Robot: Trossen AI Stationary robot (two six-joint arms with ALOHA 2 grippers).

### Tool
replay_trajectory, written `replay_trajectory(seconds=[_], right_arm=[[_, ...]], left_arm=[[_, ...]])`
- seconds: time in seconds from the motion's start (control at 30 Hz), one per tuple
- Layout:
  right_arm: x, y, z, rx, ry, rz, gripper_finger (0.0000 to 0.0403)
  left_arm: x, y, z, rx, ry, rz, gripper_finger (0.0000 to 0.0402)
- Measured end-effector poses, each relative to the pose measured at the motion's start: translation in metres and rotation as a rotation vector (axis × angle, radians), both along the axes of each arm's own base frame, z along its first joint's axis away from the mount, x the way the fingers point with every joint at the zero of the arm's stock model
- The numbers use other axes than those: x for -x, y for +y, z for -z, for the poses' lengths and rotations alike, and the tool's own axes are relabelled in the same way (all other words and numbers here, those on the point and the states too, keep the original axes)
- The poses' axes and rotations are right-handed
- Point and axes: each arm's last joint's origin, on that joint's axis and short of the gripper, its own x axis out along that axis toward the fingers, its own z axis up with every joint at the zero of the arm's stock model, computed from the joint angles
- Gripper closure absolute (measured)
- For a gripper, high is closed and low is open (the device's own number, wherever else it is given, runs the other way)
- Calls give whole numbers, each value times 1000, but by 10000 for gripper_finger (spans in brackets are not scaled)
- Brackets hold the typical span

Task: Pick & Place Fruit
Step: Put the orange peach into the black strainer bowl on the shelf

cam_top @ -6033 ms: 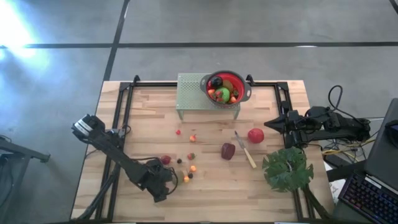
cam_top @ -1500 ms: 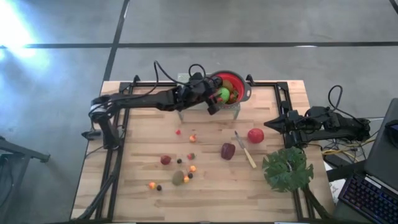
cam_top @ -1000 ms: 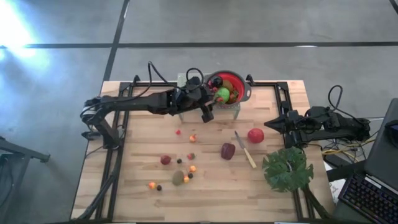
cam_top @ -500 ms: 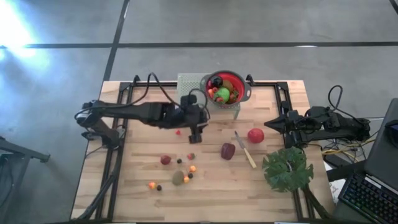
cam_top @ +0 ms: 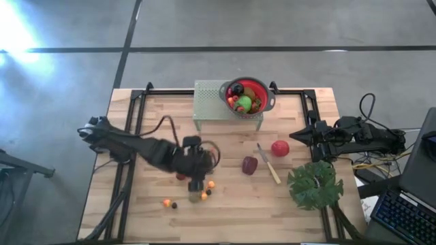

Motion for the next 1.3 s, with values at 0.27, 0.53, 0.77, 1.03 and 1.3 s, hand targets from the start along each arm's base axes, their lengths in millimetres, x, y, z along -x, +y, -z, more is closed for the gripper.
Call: replay_trajectory(seconds=[0.27, 0.53, 0.77, 1.03, 1.3], right_arm=[[0, 0, 0, 0, 0, 0, 394], [0, 0, 0, 0, 1, 0, 394], [0, 0, 0, 0, 0, 0, 394], [0, 0, 0, 0, 0, 0, 394], [0, 0, 0, 0, 0, 0, 394]], left_arm=[[27, -53, 4, 147, 2, -13, 180], [58, -101, 9, 246, 21, 18, 179], [81, -128, 14, 258, 57, 76, 184], [92, -132, 29, 236, 143, -31, 195], [98, -128, 64, 223, 252, -114, 195]])
